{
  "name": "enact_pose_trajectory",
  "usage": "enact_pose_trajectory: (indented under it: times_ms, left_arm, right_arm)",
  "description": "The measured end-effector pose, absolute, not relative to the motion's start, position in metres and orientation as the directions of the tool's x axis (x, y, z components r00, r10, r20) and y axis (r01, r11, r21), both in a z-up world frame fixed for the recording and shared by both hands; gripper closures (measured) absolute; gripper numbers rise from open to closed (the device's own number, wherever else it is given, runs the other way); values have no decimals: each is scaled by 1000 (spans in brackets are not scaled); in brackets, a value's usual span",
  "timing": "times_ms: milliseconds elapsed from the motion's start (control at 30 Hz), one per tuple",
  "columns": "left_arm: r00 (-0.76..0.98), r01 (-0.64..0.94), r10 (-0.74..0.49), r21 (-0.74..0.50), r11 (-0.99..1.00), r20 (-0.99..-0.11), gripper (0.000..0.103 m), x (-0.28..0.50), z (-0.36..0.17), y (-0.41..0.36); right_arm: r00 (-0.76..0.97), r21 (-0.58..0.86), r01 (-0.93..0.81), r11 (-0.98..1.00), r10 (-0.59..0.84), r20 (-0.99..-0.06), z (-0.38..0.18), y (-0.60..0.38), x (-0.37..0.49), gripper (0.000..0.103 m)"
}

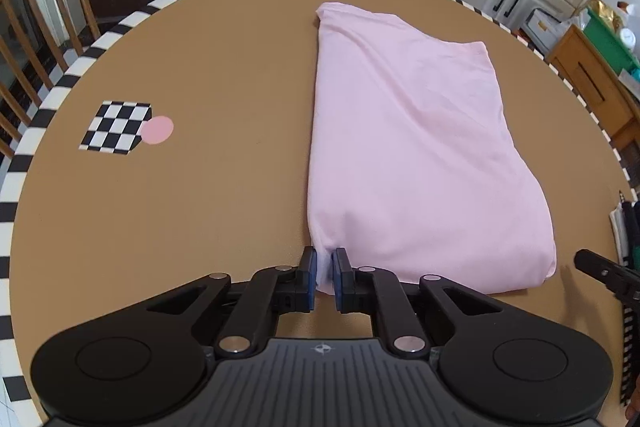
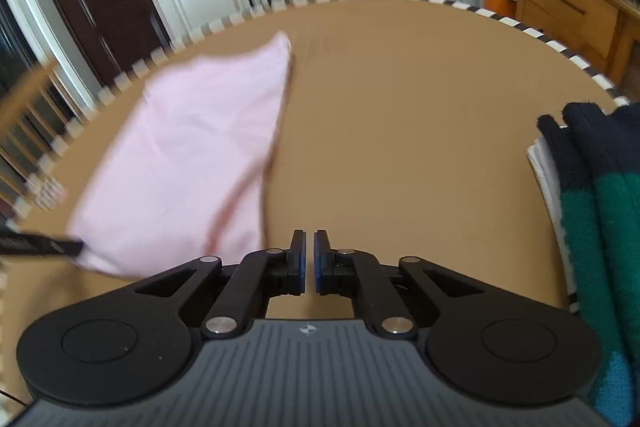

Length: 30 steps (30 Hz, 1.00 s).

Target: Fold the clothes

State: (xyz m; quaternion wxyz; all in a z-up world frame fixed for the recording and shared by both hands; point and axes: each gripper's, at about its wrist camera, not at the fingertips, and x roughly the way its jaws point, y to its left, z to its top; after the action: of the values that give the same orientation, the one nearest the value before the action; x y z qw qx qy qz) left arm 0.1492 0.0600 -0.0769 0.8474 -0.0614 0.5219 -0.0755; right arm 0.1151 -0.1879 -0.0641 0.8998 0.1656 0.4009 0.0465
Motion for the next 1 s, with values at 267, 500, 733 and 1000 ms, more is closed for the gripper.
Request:
enact_pose_trajectory:
  times_ms: [267, 500, 733, 1000]
  left_arm:
    - [421, 59, -201, -194, 979, -884, 91, 156, -78, 68]
    - [404, 54, -216, -213, 976, -889, 91, 159, -78, 76]
    - [393, 64, -215, -206, 976, -894, 91, 164, -80, 73]
    - [359, 78, -228, -215, 974, -905, 91, 171, -80, 75]
  right_arm:
    - [613, 420, -103, 902, 390, -687, -80, -156, 126, 94]
    - [599, 390, -221, 894, 440, -669, -68, -142, 134, 81]
    - [561, 419, -233, 877, 473, -679, -72, -138, 149, 65]
    - [641, 972, 114, 206, 732, -231, -157, -223, 160, 54]
